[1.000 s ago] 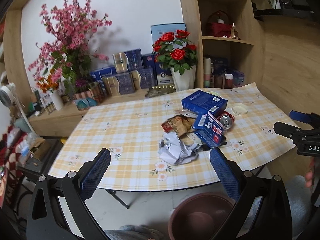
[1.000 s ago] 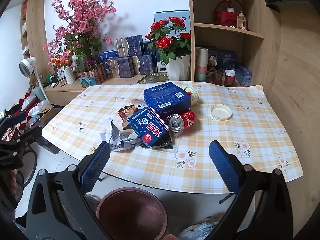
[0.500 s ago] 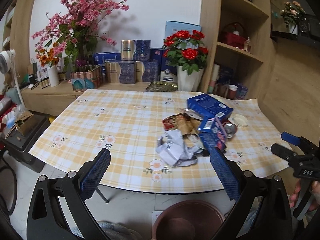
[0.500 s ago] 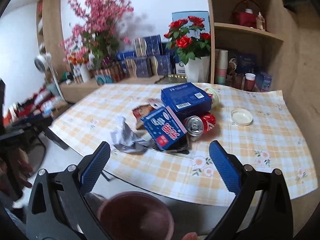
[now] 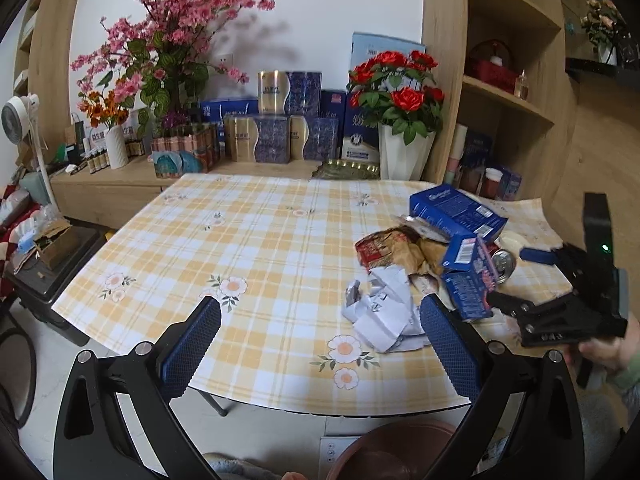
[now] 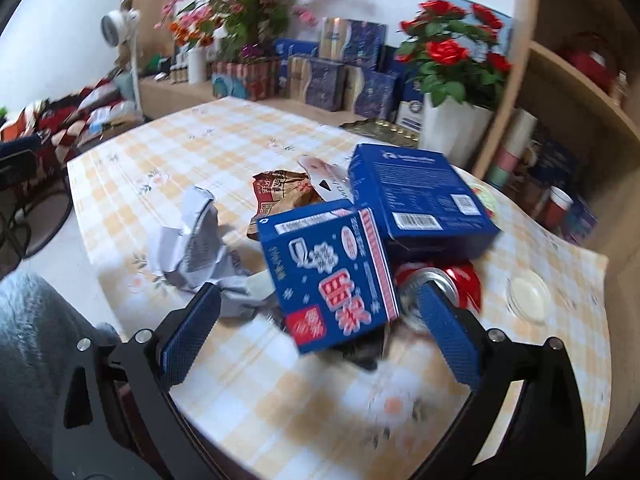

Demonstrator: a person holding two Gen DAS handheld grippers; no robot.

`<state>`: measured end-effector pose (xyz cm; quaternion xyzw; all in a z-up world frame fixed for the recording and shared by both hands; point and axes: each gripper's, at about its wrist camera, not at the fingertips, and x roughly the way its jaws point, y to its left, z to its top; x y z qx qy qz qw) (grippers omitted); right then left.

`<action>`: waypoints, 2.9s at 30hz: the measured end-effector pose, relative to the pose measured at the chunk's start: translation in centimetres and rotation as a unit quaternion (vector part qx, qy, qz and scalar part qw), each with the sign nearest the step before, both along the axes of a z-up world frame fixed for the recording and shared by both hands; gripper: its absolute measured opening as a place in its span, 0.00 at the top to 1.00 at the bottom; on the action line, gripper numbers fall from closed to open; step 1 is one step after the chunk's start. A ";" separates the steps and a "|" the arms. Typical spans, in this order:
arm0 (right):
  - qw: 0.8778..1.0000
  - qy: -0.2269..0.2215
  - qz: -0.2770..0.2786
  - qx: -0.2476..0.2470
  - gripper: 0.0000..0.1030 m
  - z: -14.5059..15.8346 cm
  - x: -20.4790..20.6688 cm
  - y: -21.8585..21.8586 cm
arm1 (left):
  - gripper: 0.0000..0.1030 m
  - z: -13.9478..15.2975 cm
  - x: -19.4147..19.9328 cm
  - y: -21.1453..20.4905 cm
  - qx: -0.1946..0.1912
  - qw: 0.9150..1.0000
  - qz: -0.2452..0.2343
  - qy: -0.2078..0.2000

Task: Collect trash
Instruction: 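Grasp the blue milk carton with the right gripper while the left gripper reaches the crumpled paper, then carry the milk carton with the right gripper while the left gripper grasps the crumpled white paper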

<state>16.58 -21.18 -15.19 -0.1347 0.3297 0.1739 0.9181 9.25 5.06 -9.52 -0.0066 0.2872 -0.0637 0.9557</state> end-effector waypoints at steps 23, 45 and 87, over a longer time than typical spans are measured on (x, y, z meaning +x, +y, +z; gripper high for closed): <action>0.997 -0.011 -0.002 0.083 0.22 -0.2 0.3 -1.1 | 0.05 -4.1 3.0 -1.4 -0.024 0.995 -0.042 0.092; 0.979 0.002 -0.124 0.162 0.22 -1.9 -6.6 -7.6 | 0.21 -8.0 11.6 -8.3 0.000 0.991 -0.055 0.119; 0.986 0.065 -0.071 0.136 0.22 -4.7 -15.7 -2.5 | 0.70 -4.1 -4.8 -2.4 -0.027 0.993 -0.080 0.087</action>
